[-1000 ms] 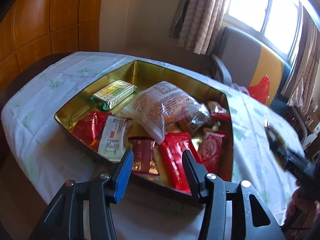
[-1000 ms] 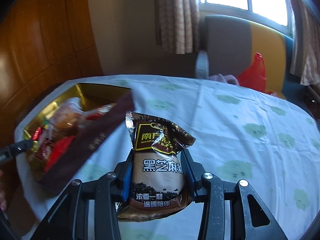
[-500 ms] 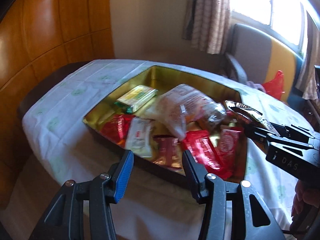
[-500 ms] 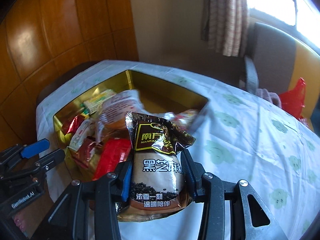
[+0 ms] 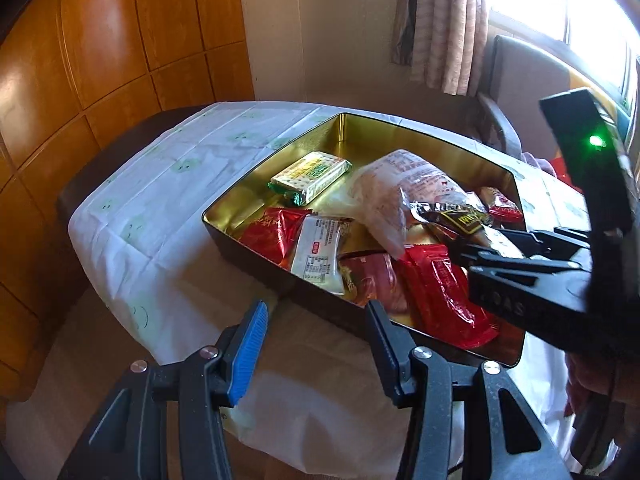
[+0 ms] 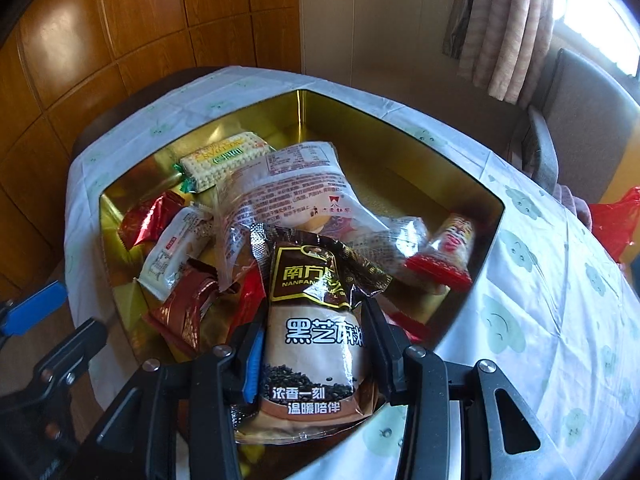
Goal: Organize snacks
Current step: 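Lower the sesame bag into the tin and open the right gripper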
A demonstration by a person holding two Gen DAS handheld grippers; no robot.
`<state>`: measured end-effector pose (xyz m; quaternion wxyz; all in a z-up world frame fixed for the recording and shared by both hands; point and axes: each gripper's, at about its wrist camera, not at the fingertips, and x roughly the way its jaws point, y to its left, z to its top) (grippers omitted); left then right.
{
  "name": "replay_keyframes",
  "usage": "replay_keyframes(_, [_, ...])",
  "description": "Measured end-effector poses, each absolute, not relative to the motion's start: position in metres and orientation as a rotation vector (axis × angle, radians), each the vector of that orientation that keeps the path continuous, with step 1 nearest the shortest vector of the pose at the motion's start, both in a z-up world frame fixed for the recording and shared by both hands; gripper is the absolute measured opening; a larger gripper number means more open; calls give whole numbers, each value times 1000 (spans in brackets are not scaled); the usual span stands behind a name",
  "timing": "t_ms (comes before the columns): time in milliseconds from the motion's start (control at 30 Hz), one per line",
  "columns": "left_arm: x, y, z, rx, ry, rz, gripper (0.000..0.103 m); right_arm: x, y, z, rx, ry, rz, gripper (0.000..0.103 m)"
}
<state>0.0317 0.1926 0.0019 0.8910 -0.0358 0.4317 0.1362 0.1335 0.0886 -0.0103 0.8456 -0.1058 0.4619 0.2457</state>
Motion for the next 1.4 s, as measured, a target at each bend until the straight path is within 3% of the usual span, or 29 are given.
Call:
replay_keyframes(333, [27,191,4,-84,889,274,51,170,106,-23,-202,1001,458,44])
replay_keyframes(500, [27,191,2,-76,898,274,51,176,92,-20,-109,1011,501,50])
replay_keyframes(567, [26,191,1,-82,899,273,51,166,86,-15,-108,984,500,57])
replay_keyframes(700, [25,189,0,-90,891,270,51,146,81,-7,-135,961,531,57])
replay_keyframes(733, [25,190,0,-95,889,269,51,143,81,-8,-152,971,531,53])
replay_keyframes(833, [25,190,0,-106,895,266,51,143,86,-16,-161,1028,535,29])
replay_keyframes(1100, [20,194,5,-134,873,267,51,173,97,-24,-94,1058,500,27])
replay_keyframes(1233, [20,196,6,-137,866,273,51,168,90,-25,-45,1039,520,32])
replay_keyframes(1400, [21,195,5,-100,874,310,51,132,68,-9,-3,927,510,57])
